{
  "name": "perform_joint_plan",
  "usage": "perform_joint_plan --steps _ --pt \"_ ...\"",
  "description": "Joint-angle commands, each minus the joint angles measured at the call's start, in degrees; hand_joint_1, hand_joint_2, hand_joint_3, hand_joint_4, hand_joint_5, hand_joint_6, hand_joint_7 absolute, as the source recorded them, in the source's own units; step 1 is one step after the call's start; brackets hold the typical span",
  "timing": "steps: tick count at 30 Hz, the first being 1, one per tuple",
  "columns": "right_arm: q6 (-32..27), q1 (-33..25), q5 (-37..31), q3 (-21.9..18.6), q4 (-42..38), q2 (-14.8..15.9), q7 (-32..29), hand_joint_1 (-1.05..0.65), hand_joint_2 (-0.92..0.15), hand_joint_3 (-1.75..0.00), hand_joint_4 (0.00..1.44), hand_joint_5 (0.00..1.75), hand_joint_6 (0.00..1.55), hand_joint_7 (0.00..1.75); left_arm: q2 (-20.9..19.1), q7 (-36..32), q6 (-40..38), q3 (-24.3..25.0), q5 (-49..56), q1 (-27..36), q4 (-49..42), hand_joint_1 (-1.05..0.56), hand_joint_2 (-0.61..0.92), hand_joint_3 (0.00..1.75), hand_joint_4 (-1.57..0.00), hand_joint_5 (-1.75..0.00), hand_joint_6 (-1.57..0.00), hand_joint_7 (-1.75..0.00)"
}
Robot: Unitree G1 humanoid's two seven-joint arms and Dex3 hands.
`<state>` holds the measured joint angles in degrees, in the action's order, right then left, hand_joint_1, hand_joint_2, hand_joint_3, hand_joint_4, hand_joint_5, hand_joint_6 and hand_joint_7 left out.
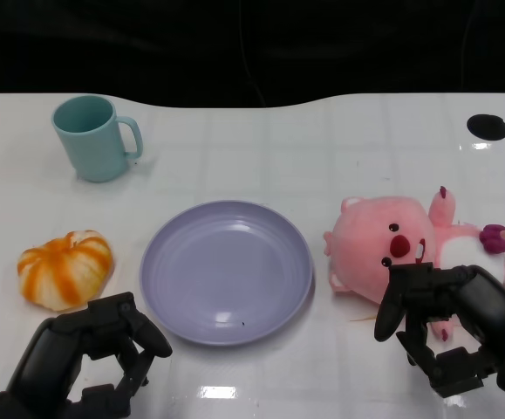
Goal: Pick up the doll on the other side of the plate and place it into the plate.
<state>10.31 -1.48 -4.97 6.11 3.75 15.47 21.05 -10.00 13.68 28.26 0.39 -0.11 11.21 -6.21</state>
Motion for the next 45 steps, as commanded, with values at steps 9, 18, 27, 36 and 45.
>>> perform_joint_plan --steps 9,18,27,36,45 --pt "0.1 -0.4 0.1 -0.7 1.3 1.5 0.1 0.20 -0.45 -1.21 0.76 1.57 0.76 1.26 -0.4 0.0 -0.3 0.4 -0.6 -0.1 -0.1 -0.15 0.60 1.01 -0.78 -1.50 -0.84 -1.14" --pt "-1.2 -0.5 0.7 -0.7 2.0 1.3 0.3 0.21 -0.49 -1.14 0.75 1.58 0.75 1.26 -0.5 0.0 -0.7 0.4 -0.5 0.0 0.4 -0.18 0.64 0.94 -0.76 -1.54 -0.83 -1.16" --pt "-0.7 -0.3 0.4 -0.6 1.7 1.2 0.1 0.23 -0.49 -1.15 0.76 1.57 0.75 1.26 -0.7 0.2 -0.9 0.3 -0.6 -0.3 0.1 -0.20 0.66 0.91 -0.77 -1.58 -0.84 -1.17" --pt "-0.8 -0.8 1.4 -1.2 1.8 0.1 -0.9 0.25 -0.49 -1.14 0.69 1.50 0.70 1.23 -0.7 0.4 -0.5 0.4 -0.9 -0.4 -0.3 -0.17 0.66 0.90 -0.76 -1.57 -0.83 -1.19" --pt "-0.1 -1.0 3.5 -2.7 2.4 -1.7 -3.3 0.21 -0.44 -1.10 0.45 1.41 0.38 1.05 -0.8 0.0 -1.0 0.5 -0.4 -0.3 0.0 -0.17 0.66 0.91 -0.75 -1.59 -0.82 -1.20"
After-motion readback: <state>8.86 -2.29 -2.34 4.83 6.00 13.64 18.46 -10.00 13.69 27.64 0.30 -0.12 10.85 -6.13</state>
